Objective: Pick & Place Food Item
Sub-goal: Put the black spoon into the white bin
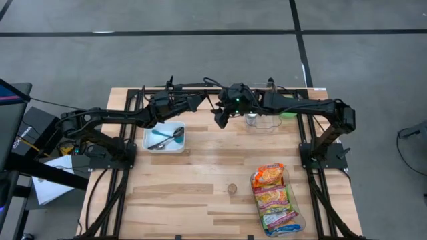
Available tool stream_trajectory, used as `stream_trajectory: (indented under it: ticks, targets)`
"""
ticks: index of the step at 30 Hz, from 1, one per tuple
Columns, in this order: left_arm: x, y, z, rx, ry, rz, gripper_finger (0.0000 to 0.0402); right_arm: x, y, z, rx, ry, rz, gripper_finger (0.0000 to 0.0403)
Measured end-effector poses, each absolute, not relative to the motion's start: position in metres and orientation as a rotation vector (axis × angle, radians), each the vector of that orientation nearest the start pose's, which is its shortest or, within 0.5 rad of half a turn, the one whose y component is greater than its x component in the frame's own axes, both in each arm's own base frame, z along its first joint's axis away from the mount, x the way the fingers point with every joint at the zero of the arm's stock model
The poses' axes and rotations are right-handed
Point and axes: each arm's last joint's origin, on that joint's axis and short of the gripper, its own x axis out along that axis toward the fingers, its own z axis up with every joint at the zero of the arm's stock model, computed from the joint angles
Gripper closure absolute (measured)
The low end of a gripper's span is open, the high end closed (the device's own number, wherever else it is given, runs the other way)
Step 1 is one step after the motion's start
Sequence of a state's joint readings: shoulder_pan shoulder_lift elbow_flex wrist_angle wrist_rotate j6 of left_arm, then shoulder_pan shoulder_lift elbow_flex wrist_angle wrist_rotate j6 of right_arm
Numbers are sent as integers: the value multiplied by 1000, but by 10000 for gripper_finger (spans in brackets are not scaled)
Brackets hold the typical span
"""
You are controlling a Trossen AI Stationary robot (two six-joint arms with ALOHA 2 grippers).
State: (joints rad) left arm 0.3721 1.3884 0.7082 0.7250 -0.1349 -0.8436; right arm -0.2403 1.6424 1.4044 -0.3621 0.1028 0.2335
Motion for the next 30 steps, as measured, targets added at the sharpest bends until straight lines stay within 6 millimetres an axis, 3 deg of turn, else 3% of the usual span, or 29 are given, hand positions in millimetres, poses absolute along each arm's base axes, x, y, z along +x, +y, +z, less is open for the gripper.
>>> stream_trajectory:
  ticks: [15, 23, 30]
  targets:
    - [275, 111, 258, -822, -233, 465, 401, 343, -109, 323, 282, 557, -467, 213]
    - [277, 107, 252, -786, -121, 393, 401, 325, -115, 340, 283, 524, -512, 213]
    - [252, 102, 261, -639, 107, 273, 401, 312, -113, 347, 282, 550, -523, 214]
